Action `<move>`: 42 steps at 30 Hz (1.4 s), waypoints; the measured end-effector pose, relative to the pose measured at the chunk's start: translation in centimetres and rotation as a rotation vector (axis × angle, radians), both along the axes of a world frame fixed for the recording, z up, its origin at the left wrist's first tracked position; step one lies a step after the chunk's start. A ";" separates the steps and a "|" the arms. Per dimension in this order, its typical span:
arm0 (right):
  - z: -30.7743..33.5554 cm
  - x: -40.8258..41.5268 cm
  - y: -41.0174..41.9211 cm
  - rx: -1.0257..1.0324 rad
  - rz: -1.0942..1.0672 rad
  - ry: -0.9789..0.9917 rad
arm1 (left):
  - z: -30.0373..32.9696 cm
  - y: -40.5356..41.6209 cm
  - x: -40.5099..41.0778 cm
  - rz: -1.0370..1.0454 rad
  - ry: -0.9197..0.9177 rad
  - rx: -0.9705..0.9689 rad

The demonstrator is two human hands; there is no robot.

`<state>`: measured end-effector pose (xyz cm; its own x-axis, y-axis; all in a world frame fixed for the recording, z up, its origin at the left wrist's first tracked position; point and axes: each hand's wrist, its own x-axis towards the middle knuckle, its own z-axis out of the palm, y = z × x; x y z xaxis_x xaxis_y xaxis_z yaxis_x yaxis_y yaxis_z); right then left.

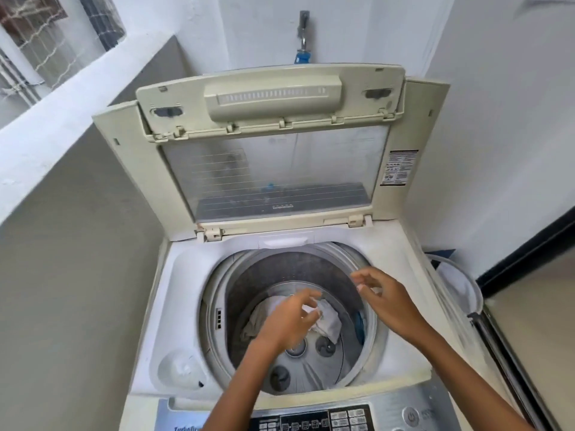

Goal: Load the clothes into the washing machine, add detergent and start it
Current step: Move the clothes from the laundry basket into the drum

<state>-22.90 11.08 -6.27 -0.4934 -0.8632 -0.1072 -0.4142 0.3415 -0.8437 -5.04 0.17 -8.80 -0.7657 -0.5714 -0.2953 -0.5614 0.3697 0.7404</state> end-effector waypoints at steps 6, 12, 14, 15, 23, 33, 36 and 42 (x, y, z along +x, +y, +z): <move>0.7 -3.2 5.5 -0.120 -0.155 -0.100 | 2.1 5.1 -6.6 -0.052 0.243 0.026; 0.0 -11.7 12.0 -0.186 -0.378 -0.193 | 3.4 10.5 -17.2 -0.154 0.337 0.136; -1.1 -14.4 13.6 -0.159 -0.429 -0.219 | 3.4 11.9 -20.0 -0.197 0.329 0.154; -2.0 -16.8 14.6 -0.143 -0.460 -0.235 | 2.9 12.9 -22.5 -0.219 0.316 0.181; -12.5 -32.6 18.9 0.129 -0.618 -0.417 | -4.7 17.7 -39.3 -0.557 -0.229 0.242; -28.6 -42.6 11.1 0.518 -0.251 -0.373 | -22.6 12.6 -48.3 -0.121 -0.469 0.258; -35.3 -44.5 8.2 0.627 -0.151 -0.320 | -27.8 10.6 -47.8 -0.011 -0.521 0.205; -45.9 -45.3 2.4 0.790 0.019 -0.054 | -34.1 10.3 -44.7 0.052 -0.515 -0.062</move>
<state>-68.16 13.47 -52.12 -0.4555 -0.5300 -0.7153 -0.3914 0.8409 -0.3737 -49.69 10.43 -42.90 -0.5004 -0.6332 -0.5905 -0.8658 0.3665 0.3407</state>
